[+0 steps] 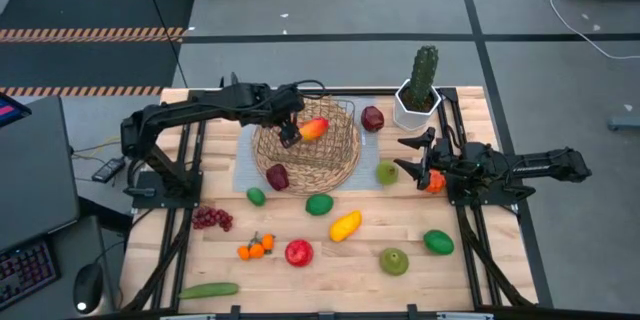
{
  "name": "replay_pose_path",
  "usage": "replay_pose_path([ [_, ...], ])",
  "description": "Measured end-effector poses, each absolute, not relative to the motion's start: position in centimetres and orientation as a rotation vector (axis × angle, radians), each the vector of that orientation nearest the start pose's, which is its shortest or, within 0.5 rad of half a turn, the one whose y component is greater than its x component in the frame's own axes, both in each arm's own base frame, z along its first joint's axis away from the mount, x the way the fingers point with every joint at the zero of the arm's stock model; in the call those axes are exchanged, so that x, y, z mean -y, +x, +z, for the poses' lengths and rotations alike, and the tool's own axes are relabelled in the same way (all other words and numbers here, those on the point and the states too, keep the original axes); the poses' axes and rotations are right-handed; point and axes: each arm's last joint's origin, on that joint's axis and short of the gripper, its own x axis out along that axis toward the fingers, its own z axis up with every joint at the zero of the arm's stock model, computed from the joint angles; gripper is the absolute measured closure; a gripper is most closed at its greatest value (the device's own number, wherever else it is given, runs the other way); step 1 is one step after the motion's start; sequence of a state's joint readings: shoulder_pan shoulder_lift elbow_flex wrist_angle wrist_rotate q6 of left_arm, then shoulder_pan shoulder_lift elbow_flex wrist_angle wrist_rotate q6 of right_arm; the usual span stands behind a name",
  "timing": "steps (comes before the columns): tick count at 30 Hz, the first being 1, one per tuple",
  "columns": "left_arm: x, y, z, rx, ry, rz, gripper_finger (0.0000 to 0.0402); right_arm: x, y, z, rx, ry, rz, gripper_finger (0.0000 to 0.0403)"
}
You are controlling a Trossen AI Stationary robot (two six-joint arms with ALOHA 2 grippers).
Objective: Build produce basket
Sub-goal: Put the top green pear into the gold wire basket
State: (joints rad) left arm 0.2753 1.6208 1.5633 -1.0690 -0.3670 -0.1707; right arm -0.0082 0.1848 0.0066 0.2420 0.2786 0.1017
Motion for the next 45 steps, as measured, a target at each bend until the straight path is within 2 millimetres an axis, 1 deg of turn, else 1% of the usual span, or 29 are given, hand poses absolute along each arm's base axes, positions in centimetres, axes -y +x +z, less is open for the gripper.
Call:
replay_pose_path([
  [2,-9.6,30.1,33.5,-1.071,-0.057,0.687,0.0084,0.9,10.7,17.3,0.071,0.109,-0.300,0.0078],
  [4,-9.3,29.2,34.8,-1.028,-0.025,0.716,0.0084,0.9,10.8,17.1,0.050,0.100,-0.304,0.0078],
  [8,-8.4,26.9,37.3,-0.879,-0.024,0.736,0.0084,0.9,10.8,16.6,0.000,0.083,-0.306,0.0078],
  [11,-7.6,24.7,37.6,-0.742,-0.037,0.730,0.0084,0.9,10.8,16.5,-0.015,0.079,-0.307,0.0078],
  [14,-6.7,22.3,36.4,-0.639,-0.048,0.720,0.0084,0.9,10.8,16.2,-0.048,0.073,-0.304,0.0078],
  [18,-5.3,19.5,33.9,-0.562,-0.080,0.701,0.0085,0.7,10.8,15.4,-0.141,0.031,-0.279,0.0078],
  [20,-4.7,18.4,32.8,-0.524,-0.100,0.684,0.0088,0.6,10.9,15.3,-0.154,0.025,-0.255,0.0078],
  [23,-3.9,17.4,31.0,-0.472,-0.125,0.657,0.0094,0.4,11.0,15.2,-0.174,0.026,-0.244,0.0082],
  [26,-3.4,16.7,29.4,-0.442,-0.149,0.639,0.0098,0.2,11.2,14.8,-0.206,0.057,-0.235,0.0092],
  [30,-2.8,16.7,28.1,-0.418,-0.168,0.611,0.0102,0.1,11.4,14.2,-0.266,0.106,-0.231,0.0102],
  [35,-2.3,17.0,27.7,-0.405,-0.167,0.578,0.0102,0.0,11.7,13.5,-0.334,0.116,-0.254,0.0124],
  [38,-2.1,17.1,27.7,-0.409,-0.162,0.572,0.0102,0.1,11.8,13.4,-0.339,0.104,-0.279,0.0146],
  [41,-2.0,17.1,27.7,-0.407,-0.166,0.571,0.0102,0.1,11.9,13.5,-0.335,0.085,-0.270,0.0186],
  [43,-2.0,17.1,27.7,-0.405,-0.171,0.572,0.0102,0.1,11.9,13.3,-0.353,0.081,-0.269,0.0228],
  [45,-2.0,17.1,27.6,-0.404,-0.183,0.574,0.0103,0.0,11.9,13.1,-0.380,0.079,-0.258,0.0280],
])
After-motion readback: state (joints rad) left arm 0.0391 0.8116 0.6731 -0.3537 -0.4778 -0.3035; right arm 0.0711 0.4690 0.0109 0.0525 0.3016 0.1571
